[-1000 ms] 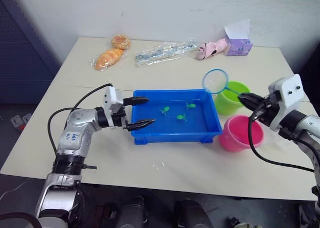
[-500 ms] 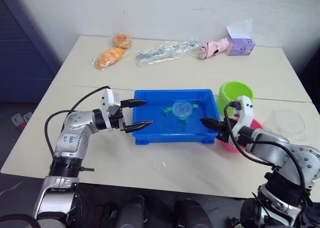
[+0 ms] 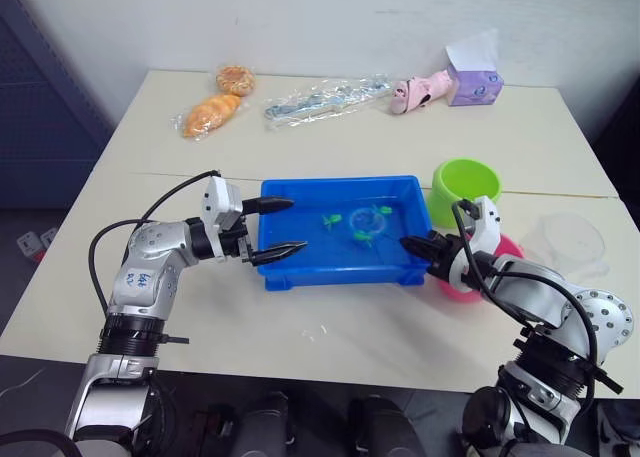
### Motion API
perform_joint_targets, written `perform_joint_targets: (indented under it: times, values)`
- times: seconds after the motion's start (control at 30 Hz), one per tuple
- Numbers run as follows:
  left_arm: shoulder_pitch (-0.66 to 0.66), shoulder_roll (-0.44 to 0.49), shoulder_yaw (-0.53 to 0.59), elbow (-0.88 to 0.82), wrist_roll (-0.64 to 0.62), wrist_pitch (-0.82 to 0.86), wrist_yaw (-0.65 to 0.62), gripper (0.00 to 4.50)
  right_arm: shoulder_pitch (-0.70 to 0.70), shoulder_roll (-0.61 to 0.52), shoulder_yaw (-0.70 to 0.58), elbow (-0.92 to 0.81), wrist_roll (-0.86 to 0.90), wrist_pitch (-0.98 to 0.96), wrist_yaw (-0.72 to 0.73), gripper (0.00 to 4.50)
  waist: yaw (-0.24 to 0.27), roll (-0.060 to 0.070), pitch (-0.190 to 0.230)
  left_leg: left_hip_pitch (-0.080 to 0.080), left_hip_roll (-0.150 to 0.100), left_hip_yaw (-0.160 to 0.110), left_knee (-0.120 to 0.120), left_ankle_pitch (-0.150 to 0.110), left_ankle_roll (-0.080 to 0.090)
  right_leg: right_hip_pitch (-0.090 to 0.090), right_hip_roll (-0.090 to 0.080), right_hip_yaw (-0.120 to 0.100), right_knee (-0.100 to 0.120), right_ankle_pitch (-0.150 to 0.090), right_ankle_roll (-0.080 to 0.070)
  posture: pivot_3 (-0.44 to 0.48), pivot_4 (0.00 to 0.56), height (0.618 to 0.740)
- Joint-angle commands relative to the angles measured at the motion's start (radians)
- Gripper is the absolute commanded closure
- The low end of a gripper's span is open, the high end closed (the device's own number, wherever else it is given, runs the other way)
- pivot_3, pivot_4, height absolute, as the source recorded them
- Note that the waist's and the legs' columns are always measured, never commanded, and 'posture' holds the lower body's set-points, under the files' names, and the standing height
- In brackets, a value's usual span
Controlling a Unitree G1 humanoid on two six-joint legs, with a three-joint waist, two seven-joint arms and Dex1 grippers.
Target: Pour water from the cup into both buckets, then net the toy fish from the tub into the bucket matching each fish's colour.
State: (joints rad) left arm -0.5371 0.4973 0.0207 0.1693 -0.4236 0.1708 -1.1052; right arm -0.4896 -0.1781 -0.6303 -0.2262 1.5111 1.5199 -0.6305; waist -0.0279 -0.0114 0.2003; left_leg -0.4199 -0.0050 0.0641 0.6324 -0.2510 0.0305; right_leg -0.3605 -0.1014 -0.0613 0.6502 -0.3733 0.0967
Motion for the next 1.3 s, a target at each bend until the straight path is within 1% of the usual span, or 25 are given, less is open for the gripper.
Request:
perform_joint_targets:
  times: [0.03,0.1,0.17,0.37,0.53,0.7,0.83,0.97,1.07,1.17,1.3]
  values:
    - [0.005,0.001,0.005,-0.035,-0.004,-0.006,0.002,0.04,0.064,-0.095,0.118,0.003,0.262,-0.173,-0.171,4.5,0.0,0.0,0.0,0.0,0.0,0.0,0.0,0.0,0.0,0.0,0.0,0.0,0.0,0.0,0.0,0.0,0.15,0.74]
    - [0.004,-0.001,0.003,-0.034,-0.003,-0.006,0.002,0.04,0.095,-0.156,0.19,-0.003,0.376,-0.272,-0.236,4.5,-0.001,0.0,0.0,-0.001,0.0,0.0,0.001,0.0,0.0,0.0,0.0,0.0,0.0,0.0,0.0,0.0,0.15,0.74]
    - [0.003,-0.001,0.003,-0.034,-0.003,-0.005,0.001,0.04,0.118,-0.208,0.25,-0.015,0.446,-0.347,-0.268,4.5,-0.001,0.0,0.0,-0.001,0.0,0.0,0.001,0.0,0.001,0.0,0.0,0.0,0.0,0.0,0.0,0.0,0.15,0.74]
    - [-0.006,-0.006,0.0,-0.025,0.0,-0.008,0.001,0.04,0.142,-0.3,0.338,-0.038,0.461,-0.5,-0.287,4.5,0.0,0.0,0.0,-0.001,0.0,0.0,0.001,0.001,0.001,0.0,0.001,0.0,0.0,0.0,0.0,0.0,0.15,0.74]
    - [-0.009,-0.011,-0.004,-0.022,0.002,-0.007,0.0,0.04,0.114,-0.354,0.4,-0.014,0.453,-0.582,-0.295,4.5,0.001,0.0,0.0,-0.001,0.0,0.0,0.002,0.001,0.001,0.0,0.0,0.0,-0.001,0.0,0.0,0.0,0.15,0.74]
    - [-0.014,-0.015,-0.006,-0.018,0.002,-0.007,0.0,0.04,0.069,-0.366,0.452,0.018,0.413,-0.632,-0.279,4.5,0.0,0.0,0.0,-0.001,0.001,0.0,0.002,0.001,0.001,0.0,0.001,0.0,-0.001,0.0,0.0,0.0,0.15,0.74]
    - [-0.011,-0.015,-0.007,-0.023,0.001,-0.006,0.002,0.04,0.036,-0.365,0.478,0.041,0.354,-0.649,-0.236,4.5,0.001,0.0,0.0,-0.002,0.001,-0.001,0.002,0.001,0.001,0.0,0.001,-0.001,-0.001,0.0,0.0,0.0,0.15,0.74]
    - [-0.007,-0.016,-0.007,-0.025,0.002,-0.005,0.006,0.04,0.02,-0.368,0.497,0.063,0.23,-0.638,-0.145,4.5,0.001,0.0,0.0,-0.002,0.001,-0.001,0.003,0.001,0.001,0.0,0.0,-0.001,-0.001,0.0,0.0,0.0,0.15,0.74]
    - [-0.005,-0.016,-0.007,-0.029,0.002,-0.005,0.007,0.04,0.025,-0.361,0.502,0.068,0.18,-0.633,-0.105,4.5,0.002,0.0,0.0,-0.002,0.001,-0.001,0.003,0.001,0.001,0.001,0.0,-0.001,-0.001,0.0,0.0,0.0,0.15,0.74]
    - [-0.006,-0.014,-0.006,-0.028,0.002,-0.006,0.007,0.04,0.031,-0.339,0.496,0.073,0.202,-0.634,-0.113,4.5,0.002,0.0,0.0,-0.002,0.001,-0.001,0.003,0.0,0.001,0.001,0.0,-0.001,-0.001,0.0,0.0,0.0,0.15,0.74]
    - [-0.008,-0.01,-0.005,-0.025,0.002,-0.007,0.005,0.04,0.037,-0.333,0.509,0.058,0.349,-0.619,-0.166,4.5,0.001,0.0,0.0,-0.002,0.001,-0.002,0.004,0.001,0.001,0.001,0.0,-0.001,-0.001,0.0,0.0,0.0,0.15,0.74]
